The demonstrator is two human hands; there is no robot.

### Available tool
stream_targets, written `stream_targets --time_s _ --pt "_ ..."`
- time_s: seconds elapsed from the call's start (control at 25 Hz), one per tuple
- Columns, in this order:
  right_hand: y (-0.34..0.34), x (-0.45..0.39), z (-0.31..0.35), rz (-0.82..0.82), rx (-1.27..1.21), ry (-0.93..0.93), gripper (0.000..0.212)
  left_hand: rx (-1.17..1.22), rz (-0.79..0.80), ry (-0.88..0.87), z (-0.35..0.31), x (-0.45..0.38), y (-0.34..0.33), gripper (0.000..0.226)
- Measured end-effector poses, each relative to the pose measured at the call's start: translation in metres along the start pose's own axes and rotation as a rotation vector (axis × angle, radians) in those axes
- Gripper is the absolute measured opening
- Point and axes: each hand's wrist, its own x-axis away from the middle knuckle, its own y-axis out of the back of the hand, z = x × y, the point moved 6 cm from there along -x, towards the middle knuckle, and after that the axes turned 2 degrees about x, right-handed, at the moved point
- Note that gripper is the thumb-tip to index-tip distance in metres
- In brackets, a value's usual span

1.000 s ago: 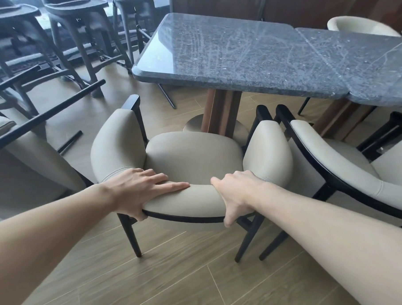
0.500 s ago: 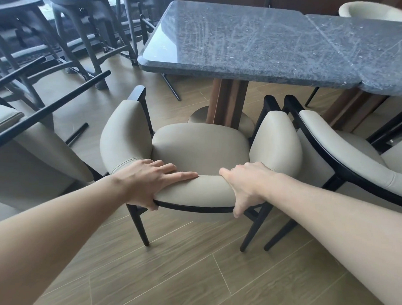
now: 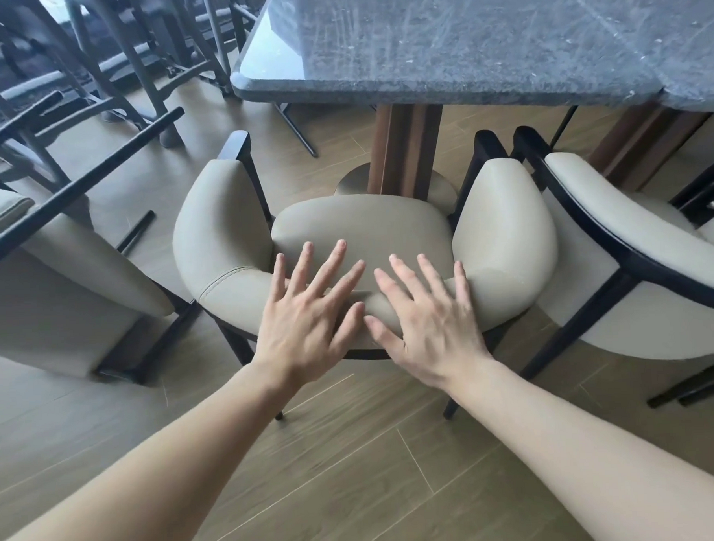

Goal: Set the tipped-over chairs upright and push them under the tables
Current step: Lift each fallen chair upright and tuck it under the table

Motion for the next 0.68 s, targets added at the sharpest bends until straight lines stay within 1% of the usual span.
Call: stream_targets --time_s 0.12,0.24,0.4,0.68 --pt "-0.002 -0.003 -0.001 -0.123 -0.007 -0.022 0.069 -0.046 0.014 -0.022 0.001 -0.004 -0.004 0.066" --pt "0.001 -0.005 -0.002 -0.188 -0.003 -0.030 0.061 -0.068 0.033 -0.043 0.000 -0.008 -0.005 0.065" --pt "0.001 -0.008 -0.003 -0.133 0.025 -0.044 0.051 -0.096 0.112 -0.022 0.005 -0.011 -0.009 0.061" --pt "0.002 -0.007 -0.001 -0.062 0.078 -0.072 0.055 -0.153 0.133 -0.013 0.002 -0.012 -0.005 0.064"
